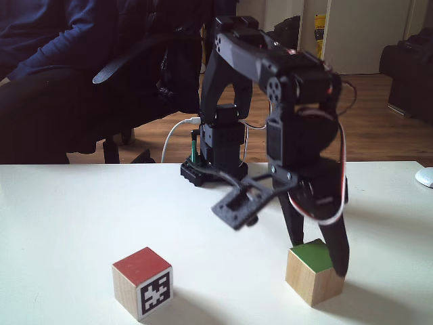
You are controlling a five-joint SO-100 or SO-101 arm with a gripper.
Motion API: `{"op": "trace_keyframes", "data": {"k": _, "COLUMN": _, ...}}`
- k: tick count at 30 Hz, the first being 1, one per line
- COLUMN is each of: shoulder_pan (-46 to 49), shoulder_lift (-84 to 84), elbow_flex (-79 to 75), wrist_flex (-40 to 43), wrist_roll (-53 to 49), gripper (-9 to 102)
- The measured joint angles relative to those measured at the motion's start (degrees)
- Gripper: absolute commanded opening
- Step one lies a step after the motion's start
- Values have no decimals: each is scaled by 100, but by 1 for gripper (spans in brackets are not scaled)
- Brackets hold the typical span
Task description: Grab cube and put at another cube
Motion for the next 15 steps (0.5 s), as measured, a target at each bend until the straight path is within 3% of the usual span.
{"op": "trace_keyframes", "data": {"k": 15, "shoulder_pan": 0, "shoulder_lift": -659, "elbow_flex": -404, "wrist_flex": 35, "wrist_roll": 70, "gripper": 32}}
